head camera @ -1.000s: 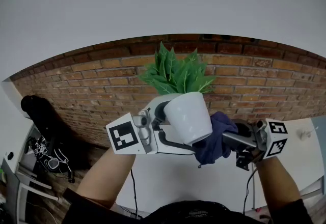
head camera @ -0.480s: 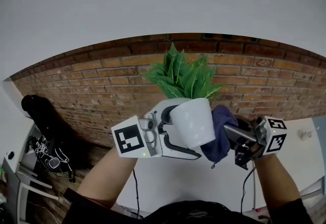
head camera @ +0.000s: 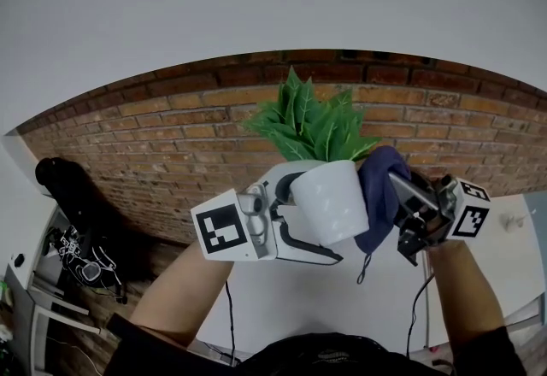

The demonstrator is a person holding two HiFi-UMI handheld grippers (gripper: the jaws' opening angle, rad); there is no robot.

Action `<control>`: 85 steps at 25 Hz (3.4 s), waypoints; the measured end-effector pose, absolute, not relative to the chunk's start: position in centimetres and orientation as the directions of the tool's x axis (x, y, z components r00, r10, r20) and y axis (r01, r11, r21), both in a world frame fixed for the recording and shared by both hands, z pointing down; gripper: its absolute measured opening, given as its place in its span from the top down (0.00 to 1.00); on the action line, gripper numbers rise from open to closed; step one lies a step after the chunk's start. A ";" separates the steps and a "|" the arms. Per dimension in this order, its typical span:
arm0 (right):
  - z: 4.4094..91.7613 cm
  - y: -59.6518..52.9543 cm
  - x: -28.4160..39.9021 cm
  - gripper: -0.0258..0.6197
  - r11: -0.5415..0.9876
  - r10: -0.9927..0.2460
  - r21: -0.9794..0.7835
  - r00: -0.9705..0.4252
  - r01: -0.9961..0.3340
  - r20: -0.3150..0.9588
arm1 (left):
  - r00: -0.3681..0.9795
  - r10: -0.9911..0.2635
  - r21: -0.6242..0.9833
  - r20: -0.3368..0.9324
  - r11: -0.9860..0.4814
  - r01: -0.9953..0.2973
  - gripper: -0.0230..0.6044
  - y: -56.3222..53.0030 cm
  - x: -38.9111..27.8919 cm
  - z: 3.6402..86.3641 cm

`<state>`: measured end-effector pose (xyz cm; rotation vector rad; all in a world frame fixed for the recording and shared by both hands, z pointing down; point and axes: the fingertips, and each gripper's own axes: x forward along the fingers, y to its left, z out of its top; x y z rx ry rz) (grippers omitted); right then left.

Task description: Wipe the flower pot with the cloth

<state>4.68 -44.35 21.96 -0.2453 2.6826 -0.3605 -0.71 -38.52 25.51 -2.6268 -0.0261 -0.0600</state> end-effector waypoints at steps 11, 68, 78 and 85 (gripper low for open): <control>25.3 -37.6 1.3 0.87 0.998 -0.037 -0.049 -0.992 -0.031 -0.119 | 0.995 -0.061 -0.462 0.080 -0.887 -0.017 0.12 -40.2 -0.3 27.2; 32.9 -44.7 12.8 0.87 0.810 -0.551 -0.320 -0.825 -0.492 -0.125 | 0.954 -0.255 -0.513 0.156 -0.846 -0.143 0.12 -39.5 -7.0 33.1; 37.4 -46.0 13.7 0.87 0.735 -0.642 -0.306 -0.766 -0.605 -0.029 | 0.941 -0.293 -0.483 0.170 -0.857 -0.179 0.12 -37.3 -7.4 36.7; 38.1 -45.8 13.4 0.87 0.728 -0.649 -0.296 -0.761 -0.619 -0.005 | 0.940 -0.293 -0.485 0.177 -0.857 -0.176 0.12 -36.8 -7.3 37.2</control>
